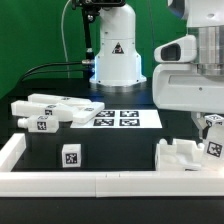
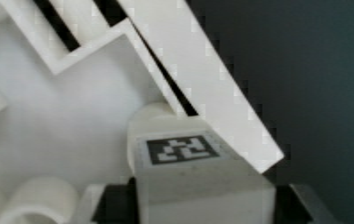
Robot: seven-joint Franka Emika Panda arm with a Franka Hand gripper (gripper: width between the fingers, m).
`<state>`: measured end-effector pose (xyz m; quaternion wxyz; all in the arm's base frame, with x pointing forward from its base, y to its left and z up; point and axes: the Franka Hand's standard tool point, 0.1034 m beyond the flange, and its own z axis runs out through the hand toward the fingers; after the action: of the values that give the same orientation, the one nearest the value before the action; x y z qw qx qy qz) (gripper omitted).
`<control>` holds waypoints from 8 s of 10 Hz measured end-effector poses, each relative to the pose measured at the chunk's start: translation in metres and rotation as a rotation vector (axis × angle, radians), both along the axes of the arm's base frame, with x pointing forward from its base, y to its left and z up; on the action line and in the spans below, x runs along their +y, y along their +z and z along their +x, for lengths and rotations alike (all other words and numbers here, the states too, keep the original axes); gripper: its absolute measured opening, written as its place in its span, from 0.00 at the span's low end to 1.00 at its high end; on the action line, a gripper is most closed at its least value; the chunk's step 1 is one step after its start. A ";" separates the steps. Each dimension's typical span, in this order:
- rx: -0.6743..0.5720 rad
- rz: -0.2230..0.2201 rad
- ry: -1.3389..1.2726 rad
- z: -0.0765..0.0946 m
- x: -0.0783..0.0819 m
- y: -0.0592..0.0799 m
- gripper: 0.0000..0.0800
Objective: Assemble chair
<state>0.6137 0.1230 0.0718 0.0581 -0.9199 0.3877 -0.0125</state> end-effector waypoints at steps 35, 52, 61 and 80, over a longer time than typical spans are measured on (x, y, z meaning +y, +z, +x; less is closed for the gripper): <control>-0.050 0.123 0.045 -0.030 -0.087 0.031 0.81; -0.134 -0.126 1.560 -0.111 -0.201 0.011 0.81; -0.005 -0.119 1.854 -0.184 -0.261 -0.018 0.81; 0.069 -0.043 1.785 -0.247 -0.314 -0.054 0.35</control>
Offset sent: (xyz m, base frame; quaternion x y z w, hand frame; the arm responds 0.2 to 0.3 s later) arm 0.0158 -0.0068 0.0018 0.0523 -0.0312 0.2981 0.9526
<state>0.3666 -0.1910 0.0177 0.0171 -0.8797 -0.4717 0.0577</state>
